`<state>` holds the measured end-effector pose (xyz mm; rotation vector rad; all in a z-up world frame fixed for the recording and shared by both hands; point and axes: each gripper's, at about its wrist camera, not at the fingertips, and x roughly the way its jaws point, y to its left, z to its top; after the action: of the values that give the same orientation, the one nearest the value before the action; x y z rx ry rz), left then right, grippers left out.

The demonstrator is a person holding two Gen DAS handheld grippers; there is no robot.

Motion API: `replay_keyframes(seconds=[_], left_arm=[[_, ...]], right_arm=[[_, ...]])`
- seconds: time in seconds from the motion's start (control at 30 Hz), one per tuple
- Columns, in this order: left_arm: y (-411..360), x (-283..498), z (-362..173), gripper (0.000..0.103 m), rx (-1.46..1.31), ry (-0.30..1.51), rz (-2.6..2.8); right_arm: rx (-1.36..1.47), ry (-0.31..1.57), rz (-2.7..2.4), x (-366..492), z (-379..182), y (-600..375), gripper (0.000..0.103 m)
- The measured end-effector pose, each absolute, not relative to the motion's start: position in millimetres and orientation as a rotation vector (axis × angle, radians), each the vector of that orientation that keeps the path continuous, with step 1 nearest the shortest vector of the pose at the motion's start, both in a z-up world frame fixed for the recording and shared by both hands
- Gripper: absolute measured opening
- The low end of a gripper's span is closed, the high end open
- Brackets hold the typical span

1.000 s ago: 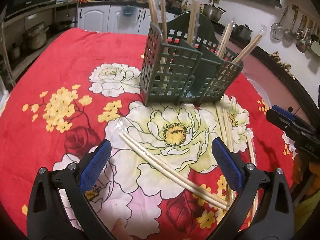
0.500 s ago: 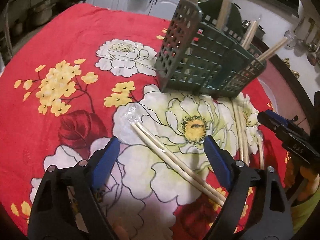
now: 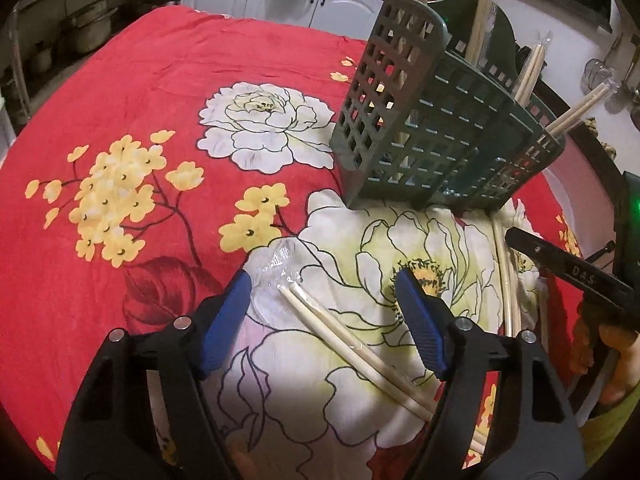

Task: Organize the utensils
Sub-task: 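Lower both open tools onto the remaining chopsticks on the tablecloth, then close the left tool on chopsticks while the right tool grasps chopsticks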

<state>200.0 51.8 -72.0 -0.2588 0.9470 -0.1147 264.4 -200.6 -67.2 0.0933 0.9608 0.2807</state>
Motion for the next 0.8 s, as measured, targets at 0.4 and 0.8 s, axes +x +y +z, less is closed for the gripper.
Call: replay_keyframes(seconds=[0.4,0.8], left_arm=[[52,205,-73,0.042,-0.196,0.928,-0.055],[76,205,-78,0.010,-0.235,0.916,-0.045]], right_arm=[[0.010,0.960,0.245,263,-75,-197,0.025],[0.172,0.959,0.288,265,-65,-219,0.012]])
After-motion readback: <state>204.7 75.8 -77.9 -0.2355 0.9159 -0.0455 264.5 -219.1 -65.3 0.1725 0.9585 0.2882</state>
